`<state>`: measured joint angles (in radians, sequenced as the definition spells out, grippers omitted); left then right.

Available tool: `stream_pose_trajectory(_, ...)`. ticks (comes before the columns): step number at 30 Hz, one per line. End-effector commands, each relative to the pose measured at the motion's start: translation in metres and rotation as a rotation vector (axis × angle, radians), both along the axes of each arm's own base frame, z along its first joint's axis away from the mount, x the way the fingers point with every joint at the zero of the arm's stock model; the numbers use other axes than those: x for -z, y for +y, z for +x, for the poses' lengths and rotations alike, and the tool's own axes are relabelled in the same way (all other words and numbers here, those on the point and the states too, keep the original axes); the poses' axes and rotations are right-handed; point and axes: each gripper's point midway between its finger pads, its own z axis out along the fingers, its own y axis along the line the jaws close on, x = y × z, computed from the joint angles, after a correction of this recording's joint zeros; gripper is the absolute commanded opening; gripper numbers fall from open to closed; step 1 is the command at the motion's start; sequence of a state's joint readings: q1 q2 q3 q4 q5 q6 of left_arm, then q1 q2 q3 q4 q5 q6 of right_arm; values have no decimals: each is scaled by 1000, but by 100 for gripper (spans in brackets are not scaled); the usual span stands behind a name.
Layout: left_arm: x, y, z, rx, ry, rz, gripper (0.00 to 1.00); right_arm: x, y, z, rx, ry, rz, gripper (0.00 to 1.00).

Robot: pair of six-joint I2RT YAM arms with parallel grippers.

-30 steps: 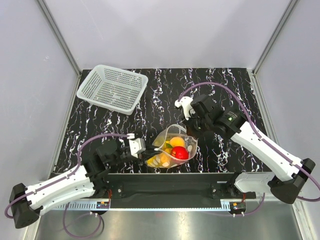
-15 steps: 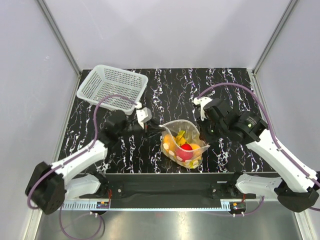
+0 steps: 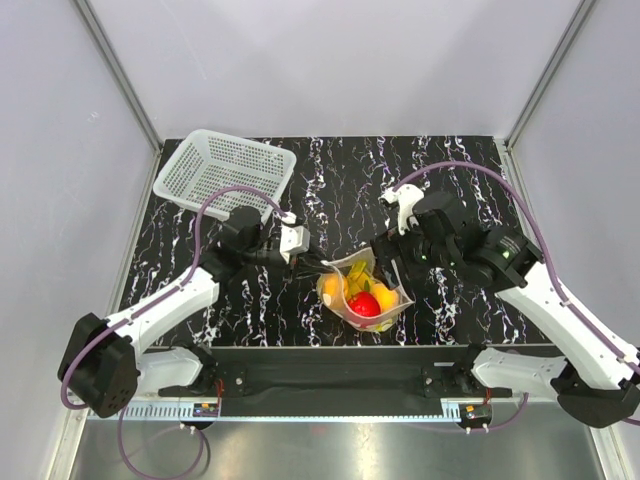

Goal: Place the food in the zip-top bag and seal the zipper
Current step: Adjust the zipper food storage bag at the center of the board, then zip the zipper food storage bag at the center of the board.

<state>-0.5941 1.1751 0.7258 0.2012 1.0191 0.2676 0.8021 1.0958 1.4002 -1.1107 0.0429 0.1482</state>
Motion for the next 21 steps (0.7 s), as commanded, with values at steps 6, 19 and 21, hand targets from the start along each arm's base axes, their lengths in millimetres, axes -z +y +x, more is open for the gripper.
stream_pose_trajectory(6,-18,1,-2,47,-122,-24,2,-50,67,30,-254,-213,183,99)
stream_pose_trajectory(19,-24,4,5,-18,-130,-36,2,-27,102,24,-493,-167,151,98)
stream_pose_trajectory(21,-24,3,5,-17,-124,-33,2,-28,105,18,-517,-164,176,98)
